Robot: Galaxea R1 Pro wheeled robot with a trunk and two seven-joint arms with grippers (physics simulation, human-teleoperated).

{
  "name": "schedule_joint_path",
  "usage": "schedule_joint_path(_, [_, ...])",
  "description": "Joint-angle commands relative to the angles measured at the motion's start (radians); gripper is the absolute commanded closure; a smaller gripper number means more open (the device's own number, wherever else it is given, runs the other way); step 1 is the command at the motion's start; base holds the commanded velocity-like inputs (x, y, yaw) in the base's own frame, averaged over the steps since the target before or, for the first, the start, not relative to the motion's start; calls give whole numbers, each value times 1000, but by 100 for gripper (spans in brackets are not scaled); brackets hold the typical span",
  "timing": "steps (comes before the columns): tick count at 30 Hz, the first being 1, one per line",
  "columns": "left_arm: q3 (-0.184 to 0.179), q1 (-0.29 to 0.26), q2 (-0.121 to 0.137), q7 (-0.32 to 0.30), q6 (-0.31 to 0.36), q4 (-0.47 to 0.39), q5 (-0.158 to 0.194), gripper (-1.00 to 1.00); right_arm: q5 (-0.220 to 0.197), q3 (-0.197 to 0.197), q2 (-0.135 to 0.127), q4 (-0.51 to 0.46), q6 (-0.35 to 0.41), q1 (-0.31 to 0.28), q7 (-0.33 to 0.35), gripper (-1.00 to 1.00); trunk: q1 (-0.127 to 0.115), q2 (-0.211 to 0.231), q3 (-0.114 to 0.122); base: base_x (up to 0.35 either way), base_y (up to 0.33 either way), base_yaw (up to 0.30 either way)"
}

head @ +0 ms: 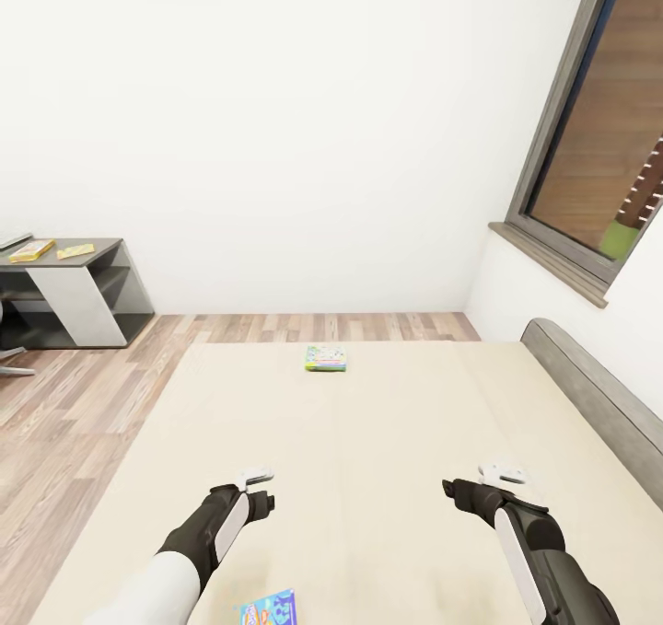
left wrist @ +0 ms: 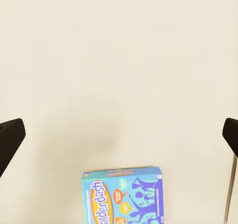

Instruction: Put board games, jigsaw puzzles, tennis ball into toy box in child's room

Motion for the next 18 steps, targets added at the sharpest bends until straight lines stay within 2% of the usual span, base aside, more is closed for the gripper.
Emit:
schedule_joint_path(1, [4, 0, -1, 6, 4, -2, 11, -100, -11, 1, 0, -1, 4, -1, -9, -100, 1, -2, -2, 0, 12, 0])
schedule_joint_path(8, [3, 0, -1, 6, 4, -2, 11, -100, -11, 1, 0, -1, 4, -1, -9, -100, 1, -2, -2, 0, 33, 0])
schedule_joint_path(18, [4, 0, -1, 6, 4, -2, 11, -100, -11, 1, 0, -1, 4, -1, -9, -100, 1, -2, -2, 0, 149, 0])
